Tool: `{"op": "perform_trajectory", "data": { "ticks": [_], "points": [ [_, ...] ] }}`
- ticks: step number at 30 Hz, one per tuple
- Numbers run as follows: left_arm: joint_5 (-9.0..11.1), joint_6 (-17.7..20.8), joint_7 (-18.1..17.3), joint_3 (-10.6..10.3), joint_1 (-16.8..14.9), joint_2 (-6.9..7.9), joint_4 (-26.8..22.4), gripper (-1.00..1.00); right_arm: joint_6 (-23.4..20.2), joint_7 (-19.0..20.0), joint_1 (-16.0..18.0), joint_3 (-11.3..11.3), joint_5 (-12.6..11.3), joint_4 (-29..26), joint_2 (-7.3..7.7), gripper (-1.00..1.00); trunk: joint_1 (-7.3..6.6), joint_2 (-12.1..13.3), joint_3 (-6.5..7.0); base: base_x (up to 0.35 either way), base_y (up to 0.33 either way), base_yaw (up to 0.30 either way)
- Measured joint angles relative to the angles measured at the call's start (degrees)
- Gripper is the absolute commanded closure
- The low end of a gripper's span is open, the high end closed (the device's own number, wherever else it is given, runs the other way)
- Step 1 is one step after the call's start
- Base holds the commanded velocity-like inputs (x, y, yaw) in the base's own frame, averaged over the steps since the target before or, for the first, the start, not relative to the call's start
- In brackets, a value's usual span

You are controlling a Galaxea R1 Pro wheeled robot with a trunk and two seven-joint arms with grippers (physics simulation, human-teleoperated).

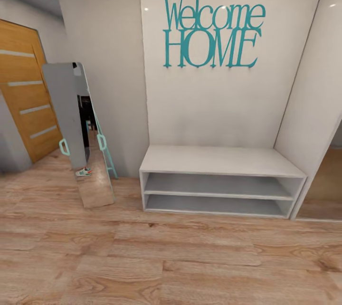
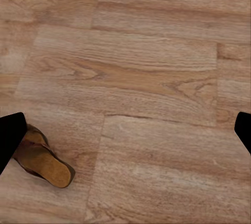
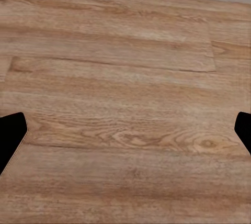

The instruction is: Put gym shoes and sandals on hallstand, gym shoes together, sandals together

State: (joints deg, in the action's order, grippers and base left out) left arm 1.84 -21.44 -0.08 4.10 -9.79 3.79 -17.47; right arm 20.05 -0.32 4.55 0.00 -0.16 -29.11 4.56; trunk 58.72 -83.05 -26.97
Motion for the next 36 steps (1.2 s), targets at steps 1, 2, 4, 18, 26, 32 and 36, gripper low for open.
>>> {"op": "perform_trajectory", "data": {
  "ticks": [1,2,4,18,26,32,36],
  "points": [
    [0.0,0.0,0.0,0.0,0.0,0.00,0.0,-1.00,0.0,0.0,0.0,0.0,0.0,0.0,0.00,-1.00,0.00,0.0,0.06,0.037,0.000,0.220],
    [0.0,0.0,0.0,0.0,0.0,0.00,0.0,-1.00,0.0,0.0,0.0,0.0,0.0,0.0,0.00,-1.00,0.00,0.0,0.12,0.030,0.000,0.220],
    [0.0,0.0,0.0,0.0,0.0,0.00,0.0,-1.00,0.0,0.0,0.0,0.0,0.0,0.0,0.00,-1.00,0.01,0.0,0.24,0.024,0.000,0.220],
    [0.0,0.0,0.0,0.0,0.0,0.00,0.0,-1.00,0.0,0.0,0.0,0.0,0.0,0.0,0.00,-1.00,0.01,0.0,0.99,0.005,0.000,0.233],
    [0.0,0.0,0.0,0.0,0.0,0.00,0.0,-1.00,0.0,0.0,0.0,0.0,0.0,0.0,0.00,-1.00,0.01,0.0,1.10,0.000,0.000,0.273],
    [0.0,0.0,0.0,0.0,0.0,0.00,0.0,-1.00,-0.1,0.0,0.0,0.1,0.0,0.0,0.00,-1.00,0.01,0.0,1.10,0.000,0.000,0.280],
    [0.0,0.0,0.0,0.0,0.0,0.00,0.0,-1.00,-0.1,0.0,0.0,0.1,0.1,0.0,0.00,-1.00,0.01,0.0,1.01,0.000,0.000,0.280]
  ]
}}
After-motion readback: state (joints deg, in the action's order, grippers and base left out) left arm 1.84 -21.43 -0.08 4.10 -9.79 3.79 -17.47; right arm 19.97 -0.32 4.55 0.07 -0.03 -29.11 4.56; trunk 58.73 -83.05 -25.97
